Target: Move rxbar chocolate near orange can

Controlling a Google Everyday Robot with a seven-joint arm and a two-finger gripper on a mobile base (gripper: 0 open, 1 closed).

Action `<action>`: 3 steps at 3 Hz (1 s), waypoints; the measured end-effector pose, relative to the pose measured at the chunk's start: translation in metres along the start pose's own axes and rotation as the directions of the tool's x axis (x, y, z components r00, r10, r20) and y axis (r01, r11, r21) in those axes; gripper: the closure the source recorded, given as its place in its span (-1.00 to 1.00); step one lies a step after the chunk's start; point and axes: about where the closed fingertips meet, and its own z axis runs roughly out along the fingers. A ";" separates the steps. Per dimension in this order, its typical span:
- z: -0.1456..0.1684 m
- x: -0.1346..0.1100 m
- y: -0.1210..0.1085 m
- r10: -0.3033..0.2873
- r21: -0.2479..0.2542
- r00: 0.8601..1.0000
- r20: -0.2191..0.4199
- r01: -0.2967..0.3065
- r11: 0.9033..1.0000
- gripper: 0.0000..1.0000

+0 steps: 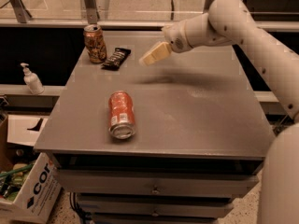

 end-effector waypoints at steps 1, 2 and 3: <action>-0.045 0.012 -0.013 0.042 0.052 0.998 0.054 -0.045 0.998 -1.00; -0.086 0.024 -0.027 0.086 0.104 0.989 0.119 -0.098 0.990 -1.00; -0.094 0.027 -0.029 0.093 0.112 0.988 0.124 -0.107 0.988 -1.00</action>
Offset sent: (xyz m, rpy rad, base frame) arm -0.0212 -0.1562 0.0401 0.2200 -0.0493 -0.2275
